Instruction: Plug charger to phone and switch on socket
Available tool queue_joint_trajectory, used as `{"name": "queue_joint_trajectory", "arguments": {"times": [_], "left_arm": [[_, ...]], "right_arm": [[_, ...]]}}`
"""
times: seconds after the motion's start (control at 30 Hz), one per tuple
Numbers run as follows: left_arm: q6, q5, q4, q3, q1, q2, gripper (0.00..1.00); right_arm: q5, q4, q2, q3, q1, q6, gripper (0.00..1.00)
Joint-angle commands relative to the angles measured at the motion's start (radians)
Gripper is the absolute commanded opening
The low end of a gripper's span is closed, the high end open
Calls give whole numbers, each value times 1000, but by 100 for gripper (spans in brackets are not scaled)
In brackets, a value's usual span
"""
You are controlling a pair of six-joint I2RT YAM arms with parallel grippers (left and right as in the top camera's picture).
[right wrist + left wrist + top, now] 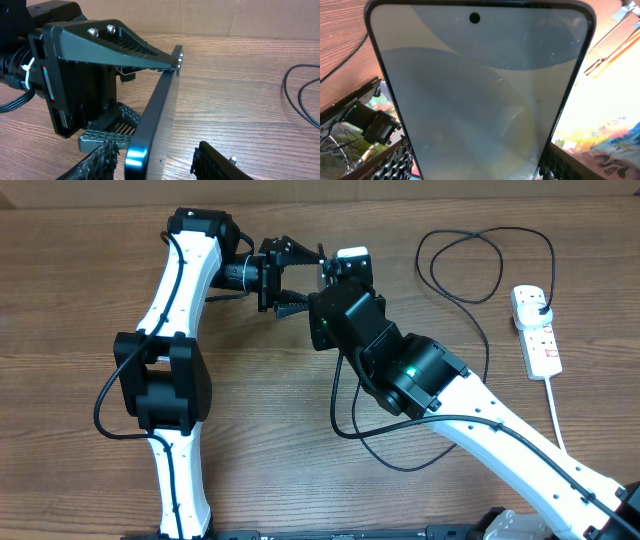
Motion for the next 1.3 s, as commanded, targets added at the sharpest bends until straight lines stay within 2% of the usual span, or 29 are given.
{"name": "queue_joint_trajectory", "arguments": {"times": [0.0,0.73,0.9,1.13,1.27], "left_arm": [[-3,47,-3,26,-8,-17,68],[-3,26,32,26,-8,-17,68],[-27,26,56,26,-8,-17,68],[-78,19,103,26,-8,-17,68],[-78,18,103,26,-8,-17,68]], "right_arm": [[-13,1,26,13,0,-12,51],[17,10,33,22,10,-45,46],[16,2,33,22,10,-25,38],[16,-1,33,22,10,-22,38],[16,0,33,22,10,-19,32]]}}
